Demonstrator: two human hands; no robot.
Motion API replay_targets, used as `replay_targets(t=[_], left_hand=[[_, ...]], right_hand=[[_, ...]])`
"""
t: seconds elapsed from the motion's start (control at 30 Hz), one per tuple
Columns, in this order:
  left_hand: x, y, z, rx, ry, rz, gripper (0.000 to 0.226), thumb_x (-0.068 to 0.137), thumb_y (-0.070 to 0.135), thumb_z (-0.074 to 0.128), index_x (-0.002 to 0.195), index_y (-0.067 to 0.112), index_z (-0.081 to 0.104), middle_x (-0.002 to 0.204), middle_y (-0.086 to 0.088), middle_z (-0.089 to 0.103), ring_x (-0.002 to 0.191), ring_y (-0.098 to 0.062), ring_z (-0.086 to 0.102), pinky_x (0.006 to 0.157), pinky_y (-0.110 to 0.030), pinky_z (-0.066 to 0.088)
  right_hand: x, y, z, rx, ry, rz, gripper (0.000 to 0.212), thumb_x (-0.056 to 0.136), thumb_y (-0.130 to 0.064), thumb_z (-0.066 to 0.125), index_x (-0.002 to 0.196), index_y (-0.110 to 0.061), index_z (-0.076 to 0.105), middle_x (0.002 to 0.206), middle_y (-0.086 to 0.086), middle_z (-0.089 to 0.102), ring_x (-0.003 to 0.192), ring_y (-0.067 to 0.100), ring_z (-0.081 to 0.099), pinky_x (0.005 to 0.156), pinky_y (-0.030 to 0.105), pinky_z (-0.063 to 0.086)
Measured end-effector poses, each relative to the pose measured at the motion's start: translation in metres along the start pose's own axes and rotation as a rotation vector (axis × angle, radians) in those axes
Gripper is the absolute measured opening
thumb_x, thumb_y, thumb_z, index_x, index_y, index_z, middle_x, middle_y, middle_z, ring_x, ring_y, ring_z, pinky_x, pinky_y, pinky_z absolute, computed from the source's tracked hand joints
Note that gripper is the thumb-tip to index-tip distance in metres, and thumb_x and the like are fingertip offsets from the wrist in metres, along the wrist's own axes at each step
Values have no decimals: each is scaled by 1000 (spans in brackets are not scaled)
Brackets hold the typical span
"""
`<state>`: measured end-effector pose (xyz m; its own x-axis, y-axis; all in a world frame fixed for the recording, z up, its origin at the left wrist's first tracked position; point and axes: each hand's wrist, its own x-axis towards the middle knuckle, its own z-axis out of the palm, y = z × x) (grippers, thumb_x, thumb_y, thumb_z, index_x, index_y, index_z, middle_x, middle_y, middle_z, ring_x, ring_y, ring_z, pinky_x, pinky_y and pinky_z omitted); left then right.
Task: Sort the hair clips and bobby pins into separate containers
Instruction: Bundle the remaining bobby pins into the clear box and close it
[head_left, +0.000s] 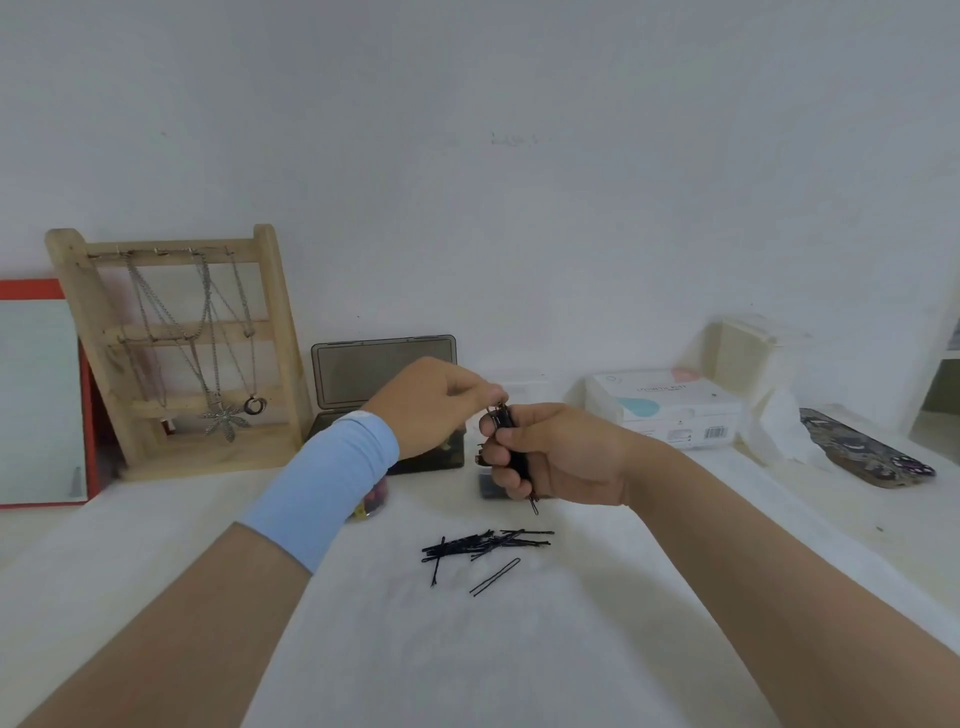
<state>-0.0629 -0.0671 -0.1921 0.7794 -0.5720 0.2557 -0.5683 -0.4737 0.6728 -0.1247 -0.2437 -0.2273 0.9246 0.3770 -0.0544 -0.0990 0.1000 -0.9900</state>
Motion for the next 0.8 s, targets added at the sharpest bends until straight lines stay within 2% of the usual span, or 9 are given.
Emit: replay_targets(t=[0.07, 0.1, 0.17, 0.3, 0.4, 0.53, 0.63, 0.73, 0.8], left_hand=[[5, 6, 4, -261, -14, -68, 36, 100, 45, 47, 105, 22, 75, 99, 12, 75, 92, -5, 71, 79, -20, 56], [9, 10, 9, -460, 1, -112, 38, 102, 44, 43, 109, 21, 72, 104, 9, 75, 96, -5, 70, 79, -21, 56], [12, 12, 16, -806, 34, -262, 42, 104, 43, 39, 120, 13, 63, 113, -6, 73, 103, -19, 70, 84, -33, 57], [7, 8, 28, -964, -209, -494, 58, 102, 47, 42, 127, -4, 50, 116, -25, 67, 103, -37, 69, 85, -42, 57], [3, 12, 31, -1233, -324, -494, 66, 103, 44, 38, 130, -15, 42, 118, -34, 63, 107, -44, 65, 89, -46, 55], [7, 14, 26, -1604, -294, -499, 70, 105, 36, 33, 136, -26, 26, 125, -43, 53, 117, -52, 56, 97, -51, 47], [3, 8, 21, -1526, -288, -496, 68, 105, 33, 35, 140, -23, 20, 122, -42, 56, 110, -51, 61, 92, -49, 51], [1, 7, 14, -1040, -202, -501, 49, 104, 31, 41, 134, -8, 40, 107, -30, 69, 96, -40, 70, 80, -44, 59], [3, 7, 8, -714, -19, -405, 39, 103, 30, 45, 132, 4, 51, 107, -14, 72, 94, -26, 71, 86, -41, 58]], right_hand=[[1, -2, -4, 41, 61, -33, 24, 105, -3, 33, 94, -12, 51, 68, 2, 45, 58, 18, 45, 55, 26, 36], [1, -4, -8, 65, 107, -65, 23, 105, -3, 33, 94, -12, 51, 67, 2, 45, 58, 18, 45, 56, 27, 37], [4, -6, -12, 153, 215, -171, 20, 105, -3, 34, 97, -11, 50, 67, 3, 44, 59, 19, 46, 57, 28, 39], [12, -13, -20, 266, 436, -450, 21, 102, 4, 33, 98, -11, 47, 68, 3, 42, 60, 20, 44, 61, 31, 40], [15, -15, -22, 129, 507, -522, 23, 100, 4, 33, 97, -13, 48, 68, 1, 43, 61, 20, 45, 64, 32, 42], [15, -10, -18, -91, 549, -502, 21, 101, -2, 36, 98, -16, 51, 68, -2, 51, 66, 19, 53, 73, 30, 47], [15, -7, -15, -144, 530, -475, 19, 102, -2, 37, 100, -15, 52, 66, -2, 51, 68, 18, 56, 72, 27, 49], [15, -7, -14, -113, 496, -414, 18, 102, 0, 37, 99, -11, 51, 65, 0, 47, 66, 21, 49, 74, 33, 51], [13, -8, -14, -77, 441, -352, 19, 103, 0, 37, 98, -11, 51, 65, 1, 45, 62, 20, 45, 69, 33, 49]])
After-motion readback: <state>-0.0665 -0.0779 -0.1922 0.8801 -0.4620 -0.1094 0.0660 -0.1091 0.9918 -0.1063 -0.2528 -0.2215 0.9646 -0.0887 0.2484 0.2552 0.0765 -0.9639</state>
